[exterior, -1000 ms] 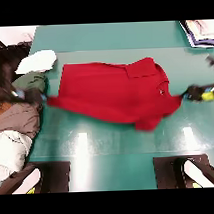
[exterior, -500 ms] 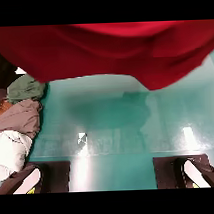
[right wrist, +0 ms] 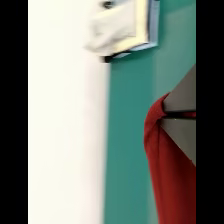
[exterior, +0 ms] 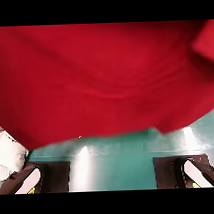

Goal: Fold the shirts.

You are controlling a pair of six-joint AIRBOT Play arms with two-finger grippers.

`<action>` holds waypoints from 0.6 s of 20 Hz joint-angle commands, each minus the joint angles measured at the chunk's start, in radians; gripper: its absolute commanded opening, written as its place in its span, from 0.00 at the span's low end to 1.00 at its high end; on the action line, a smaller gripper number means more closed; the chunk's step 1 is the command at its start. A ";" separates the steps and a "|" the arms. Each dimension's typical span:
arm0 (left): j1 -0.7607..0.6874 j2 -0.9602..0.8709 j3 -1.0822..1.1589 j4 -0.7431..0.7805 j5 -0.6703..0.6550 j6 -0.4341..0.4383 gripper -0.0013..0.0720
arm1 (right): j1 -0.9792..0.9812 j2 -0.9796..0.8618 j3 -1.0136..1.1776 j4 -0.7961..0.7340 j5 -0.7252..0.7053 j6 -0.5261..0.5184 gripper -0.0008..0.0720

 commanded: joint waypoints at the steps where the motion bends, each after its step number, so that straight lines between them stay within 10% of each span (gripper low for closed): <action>1: 0.001 -0.064 -0.291 0.006 -0.101 -0.024 0.05 | 0.016 -0.141 -0.121 -0.051 0.220 0.017 0.03; 7: 0.001 -0.373 -0.484 -0.038 -0.104 -0.016 0.05 | 0.147 -0.493 -0.268 -0.060 0.229 0.047 0.03; 12: 0.000 -0.590 -0.483 -0.153 0.123 0.114 0.05 | 0.213 -0.686 -0.308 -0.060 -0.114 0.071 0.03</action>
